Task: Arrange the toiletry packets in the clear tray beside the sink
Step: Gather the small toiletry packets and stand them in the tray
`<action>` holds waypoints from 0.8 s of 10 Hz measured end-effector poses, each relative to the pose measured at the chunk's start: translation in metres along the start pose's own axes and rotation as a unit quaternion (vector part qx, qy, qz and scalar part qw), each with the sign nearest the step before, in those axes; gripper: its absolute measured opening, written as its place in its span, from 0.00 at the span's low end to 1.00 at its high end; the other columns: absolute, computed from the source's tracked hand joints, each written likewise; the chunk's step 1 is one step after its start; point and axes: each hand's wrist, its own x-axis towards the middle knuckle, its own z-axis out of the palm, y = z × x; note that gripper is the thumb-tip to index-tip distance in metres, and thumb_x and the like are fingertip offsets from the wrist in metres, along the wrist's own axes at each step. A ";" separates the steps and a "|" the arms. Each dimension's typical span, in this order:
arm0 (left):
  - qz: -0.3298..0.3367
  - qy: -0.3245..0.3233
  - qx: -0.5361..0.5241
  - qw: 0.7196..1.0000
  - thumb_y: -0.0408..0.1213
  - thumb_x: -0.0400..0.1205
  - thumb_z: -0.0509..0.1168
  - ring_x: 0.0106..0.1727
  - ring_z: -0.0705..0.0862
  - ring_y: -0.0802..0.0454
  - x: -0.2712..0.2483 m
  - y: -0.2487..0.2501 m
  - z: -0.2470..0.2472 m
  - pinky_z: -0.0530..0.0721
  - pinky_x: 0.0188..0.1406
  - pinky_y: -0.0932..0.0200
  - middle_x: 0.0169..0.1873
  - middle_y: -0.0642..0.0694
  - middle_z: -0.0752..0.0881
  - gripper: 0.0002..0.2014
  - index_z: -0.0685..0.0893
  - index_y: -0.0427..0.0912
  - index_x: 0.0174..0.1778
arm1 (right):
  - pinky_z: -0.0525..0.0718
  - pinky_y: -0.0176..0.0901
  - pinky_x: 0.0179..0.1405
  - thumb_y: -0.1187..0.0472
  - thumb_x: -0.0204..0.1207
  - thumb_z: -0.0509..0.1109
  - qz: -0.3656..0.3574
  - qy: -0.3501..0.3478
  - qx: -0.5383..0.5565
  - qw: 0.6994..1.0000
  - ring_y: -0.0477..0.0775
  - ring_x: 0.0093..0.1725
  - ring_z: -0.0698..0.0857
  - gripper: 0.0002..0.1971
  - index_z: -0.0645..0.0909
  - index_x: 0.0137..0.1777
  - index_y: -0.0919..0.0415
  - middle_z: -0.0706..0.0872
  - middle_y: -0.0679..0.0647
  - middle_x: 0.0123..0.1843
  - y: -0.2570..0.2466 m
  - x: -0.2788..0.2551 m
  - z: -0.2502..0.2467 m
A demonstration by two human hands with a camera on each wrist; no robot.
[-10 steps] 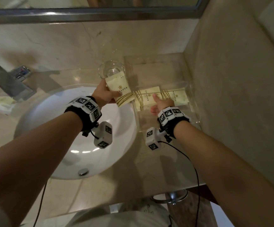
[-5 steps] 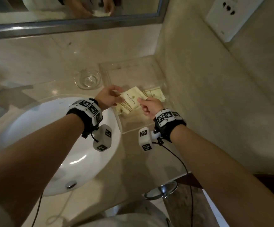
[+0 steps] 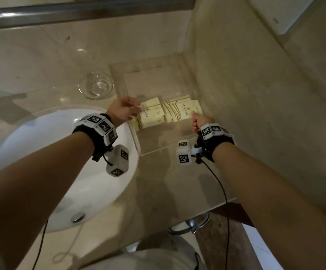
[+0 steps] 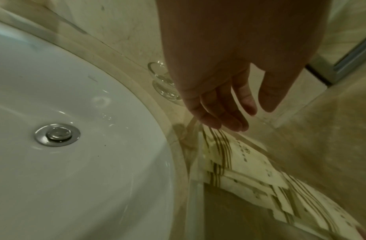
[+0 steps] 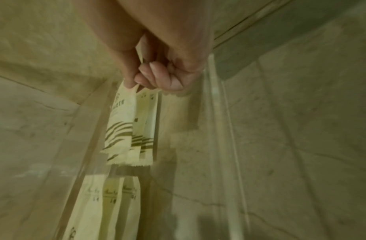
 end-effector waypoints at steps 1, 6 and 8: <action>0.003 0.024 -0.009 1.000 0.26 0.79 0.65 0.19 0.81 0.69 0.003 -0.004 -0.009 0.76 0.24 0.73 0.25 0.55 0.86 0.11 0.78 0.47 0.36 | 0.65 0.36 0.17 0.53 0.79 0.67 0.000 -0.011 -0.008 1.000 0.47 0.21 0.65 0.23 0.66 0.24 0.58 0.69 0.50 0.23 -0.007 0.008 0.012; 0.005 0.042 -0.011 0.999 0.26 0.80 0.61 0.33 0.79 0.56 -0.007 -0.010 -0.039 0.74 0.35 0.65 0.35 0.49 0.83 0.11 0.77 0.47 0.36 | 0.71 0.41 0.22 0.39 0.80 0.56 -0.017 0.059 0.026 0.998 0.52 0.26 0.74 0.26 0.79 0.42 0.64 0.77 0.54 0.30 -0.012 0.006 0.035; 0.024 0.045 -0.023 0.998 0.26 0.81 0.59 0.34 0.79 0.56 -0.026 -0.007 -0.063 0.75 0.36 0.64 0.34 0.49 0.83 0.12 0.78 0.47 0.36 | 0.76 0.40 0.36 0.51 0.85 0.50 -0.061 0.009 -0.067 0.996 0.46 0.33 0.71 0.17 0.63 0.33 0.50 0.70 0.48 0.35 -0.021 -0.057 0.057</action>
